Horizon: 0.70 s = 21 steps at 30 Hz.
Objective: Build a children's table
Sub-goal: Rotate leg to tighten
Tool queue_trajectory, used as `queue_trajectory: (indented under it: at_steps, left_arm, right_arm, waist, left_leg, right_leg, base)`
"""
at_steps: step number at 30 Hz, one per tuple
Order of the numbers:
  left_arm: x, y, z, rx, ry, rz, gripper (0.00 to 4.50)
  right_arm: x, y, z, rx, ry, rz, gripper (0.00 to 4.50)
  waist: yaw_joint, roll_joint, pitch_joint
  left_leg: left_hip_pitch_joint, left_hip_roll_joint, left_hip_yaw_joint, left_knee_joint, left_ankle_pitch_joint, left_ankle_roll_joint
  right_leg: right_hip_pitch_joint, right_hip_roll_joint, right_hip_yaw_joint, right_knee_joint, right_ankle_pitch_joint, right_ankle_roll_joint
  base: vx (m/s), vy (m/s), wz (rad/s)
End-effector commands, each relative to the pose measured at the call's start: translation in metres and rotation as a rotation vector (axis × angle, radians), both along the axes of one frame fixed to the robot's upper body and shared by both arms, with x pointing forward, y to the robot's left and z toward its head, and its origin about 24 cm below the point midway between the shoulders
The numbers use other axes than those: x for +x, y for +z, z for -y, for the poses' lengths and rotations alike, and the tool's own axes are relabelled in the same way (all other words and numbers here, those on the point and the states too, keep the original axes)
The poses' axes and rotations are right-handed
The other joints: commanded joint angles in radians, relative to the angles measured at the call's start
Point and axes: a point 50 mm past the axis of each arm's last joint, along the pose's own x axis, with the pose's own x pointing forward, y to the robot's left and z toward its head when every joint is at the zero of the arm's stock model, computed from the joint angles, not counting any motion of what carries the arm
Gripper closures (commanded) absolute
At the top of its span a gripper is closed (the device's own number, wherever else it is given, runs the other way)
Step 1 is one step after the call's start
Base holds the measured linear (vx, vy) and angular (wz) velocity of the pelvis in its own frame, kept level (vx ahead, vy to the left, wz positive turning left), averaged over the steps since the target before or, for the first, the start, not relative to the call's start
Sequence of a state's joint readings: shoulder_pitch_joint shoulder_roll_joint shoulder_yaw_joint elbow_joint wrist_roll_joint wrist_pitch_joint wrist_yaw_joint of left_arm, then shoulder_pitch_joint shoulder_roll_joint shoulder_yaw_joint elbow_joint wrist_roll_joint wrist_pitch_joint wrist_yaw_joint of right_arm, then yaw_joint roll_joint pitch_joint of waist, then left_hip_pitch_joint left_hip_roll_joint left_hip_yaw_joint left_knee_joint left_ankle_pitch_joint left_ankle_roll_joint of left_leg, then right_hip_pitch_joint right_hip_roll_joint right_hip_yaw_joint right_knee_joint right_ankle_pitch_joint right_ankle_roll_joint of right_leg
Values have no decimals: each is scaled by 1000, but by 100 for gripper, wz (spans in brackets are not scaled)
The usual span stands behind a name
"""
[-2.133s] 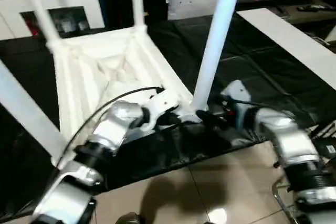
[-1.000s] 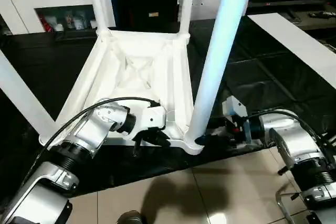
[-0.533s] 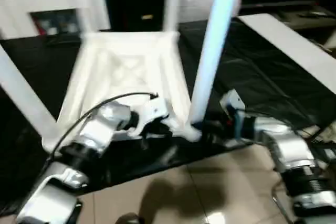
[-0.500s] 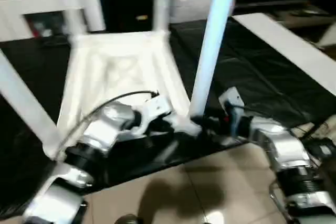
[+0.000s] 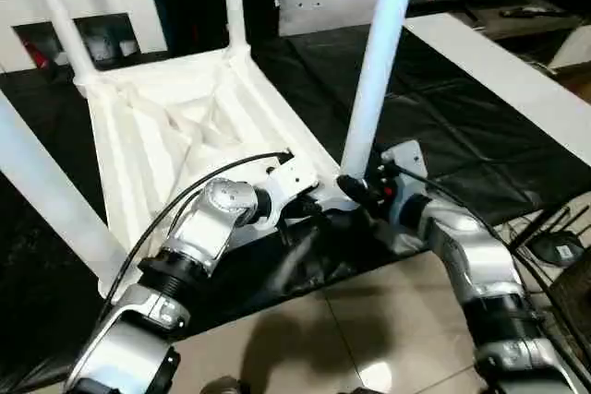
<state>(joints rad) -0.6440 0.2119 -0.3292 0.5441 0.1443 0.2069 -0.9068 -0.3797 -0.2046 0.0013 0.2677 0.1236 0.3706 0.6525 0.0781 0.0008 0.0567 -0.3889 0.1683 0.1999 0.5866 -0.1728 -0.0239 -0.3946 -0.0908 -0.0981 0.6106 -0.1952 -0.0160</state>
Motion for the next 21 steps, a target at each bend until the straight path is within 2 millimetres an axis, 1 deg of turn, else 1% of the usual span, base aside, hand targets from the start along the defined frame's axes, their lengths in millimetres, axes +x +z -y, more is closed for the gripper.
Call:
queue_trajectory:
  at_steps: [1, 2, 3, 4, 5, 6, 7, 8, 9, 10, 11, 12, 13, 14, 15, 16, 17, 18, 19, 20, 21]
  left_arm:
    - [3, 12, 3, 16, -100, 73, 450]
    - [4, 13, 0, 22, -127, 103, 450]
    - [6, 13, -4, 26, -133, 123, 450]
    - [9, 15, -8, 34, -122, 141, 450]
    - [12, 16, -13, 47, -103, 159, 450]
    - [12, 16, -13, 47, -103, 159, 450]
    - [18, 21, -19, 56, -65, 186, 450]
    - [18, 21, -19, 56, -65, 186, 450]
    - [23, 24, -23, 45, -25, 194, 423]
    - [23, 26, -25, 26, -13, 196, 406]
    - [23, 27, -25, 6, -10, 197, 406]
    - [23, 27, -25, 6, -10, 197, 395]
    - [20, 28, -26, -30, -6, 192, 381]
    - [18, 30, -27, -86, 25, 213, 368]
    - [17, 31, -28, -126, 49, 229, 368]
    - [14, 31, -30, -188, 94, 229, 358]
    - [14, 31, -30, -188, 94, 229, 352]
    - [5, 29, -36, -313, 186, 193, 352]
    - [-1, 29, -40, -374, 232, 183, 352]
    - [-4, 29, -41, -397, 249, 182, 352]
    - [-14, 29, -46, -443, 293, 194, 352]
  right_arm:
    - [-15, 2, -6, 7, 141, -6, 164]
    - [-20, 2, -2, -2, 156, -11, 147]
    - [-24, 1, 1, -6, 164, -9, 137]
    - [-29, 3, 5, -3, 172, -6, 129]
    - [-34, 5, 7, 2, 182, 4, 115]
    - [-34, 5, 7, 2, 182, 4, 115]
    - [-38, 9, 11, 0, 179, 39, 93]
    - [-38, 9, 11, 0, 179, 39, 93]
    - [-39, 13, 13, -7, 148, 79, 85]
    - [-40, 15, 14, -3, 117, 104, 79]
    - [-41, 18, 14, 3, 87, 124, 79]
    - [-41, 18, 14, 3, 87, 124, 64]
    - [-45, 21, 12, 7, 76, 135, 46]
    - [-45, 20, 11, -9, 34, 113, 42]
    - [-45, 19, 10, -22, 3, 96, 42]
    - [-47, 20, 8, -36, -16, 112, 34]
    - [-47, 20, 8, -36, -16, 112, 9]
    - [-51, 21, 5, -28, -40, 140, 9]
    - [-53, 22, 3, -28, -48, 155, 3]
    - [-54, 22, 3, -29, -52, 159, 3]
    - [-57, 23, 2, -21, -64, 166, 3]
  waist:
    - [6, -5, -58]
    - [17, -3, -60]
    - [18, -4, -59]
    - [21, -1, -60]
    - [24, 1, -60]
    - [22, -1, -58]
    - [22, 1, -58]
    - [22, -1, -57]
    - [22, -2, -55]
    - [21, -3, -54]
    - [18, -5, -54]
    - [17, -5, -53]
    - [15, -6, -56]
    - [16, -2, -56]
    - [14, -2, -57]
    - [12, -1, -58]
    - [10, 3, -54]
    - [9, -2, -51]
    - [10, -6, -52]
    - [10, -4, -48]
    - [10, -12, -54]
  left_leg:
    - [19, 70, -36, -65, -156, 80]
    - [24, 72, -36, -64, -155, 87]
    - [23, 73, -36, -65, -160, 88]
    - [21, 75, -38, -68, -178, 80]
    - [24, 76, -39, -70, -206, 66]
    - [22, 75, -39, -71, -217, 61]
    - [22, 78, -43, -75, -241, 46]
    - [25, 78, -42, -76, -264, 32]
    - [25, 79, -43, -77, -268, 26]
    - [22, 77, -43, -78, -265, 19]
    - [22, 77, -43, -79, -264, 14]
    - [21, 78, -44, -79, -262, 14]
    - [22, 77, -43, -77, -258, 16]
    - [22, 79, -43, -78, -241, 16]
    - [19, 79, -43, -78, -233, 19]
    - [20, 79, -42, -76, -224, 23]
    - [18, 78, -39, -76, -226, 23]
    - [19, 76, -37, -76, -230, 25]
    - [17, 83, -38, -77, -229, 23]
    - [18, 75, -34, -76, -241, 35]
    - [23, 76, -33, -74, -243, 33]
  right_leg:
    - [47, -79, 66, -77, -102, -196]
    - [44, -81, 66, -79, -100, -193]
    - [45, -82, 67, -79, -105, -191]
    - [46, -83, 65, -79, -124, -187]
    - [45, -84, 64, -83, -159, -179]
    - [45, -83, 64, -86, -176, -174]
    - [45, -86, 64, -86, -209, -170]
    - [42, -87, 65, -91, -242, -161]
    - [41, -88, 65, -90, -249, -162]
    - [41, -89, 66, -91, -258, -160]
    - [40, -90, 66, -90, -262, -160]
    - [40, -90, 67, -91, -263, -158]
    - [39, -89, 67, -90, -250, -162]
    - [40, -88, 68, -86, -220, -172]
    - [42, -88, 67, -81, -198, -183]
    - [41, -86, 66, -79, -168, -199]
    - [38, -84, 67, -77, -148, -209]
    - [37, -83, 67, -81, -154, -208]
    - [44, -91, 69, -72, -145, -221]
    - [37, -84, 67, -84, -193, -205]
    - [38, -83, 67, -83, -210, -200]
  base:
    - [0, 0, 0]
    - [0, 0, 0]
    - [0, 0, 0]
    - [0, 0, 0]
    - [0, 0, 0]
    - [0, 0, 0]
    - [0, 0, 0]
    - [0, 0, 0]
    - [0, 0, 0]
    - [0, 0, 0]
    - [0, 0, 0]
    - [0, 0, 0]
    - [0, 0, 0]
    - [0, 0, 0]
    - [0, 0, 0]
    - [0, 0, 0]
    - [0, 0, 0]
    - [0, 0, 0]
    - [0, 0, 0]
    - [0, 0, 0]
    - [0, 0, 0]
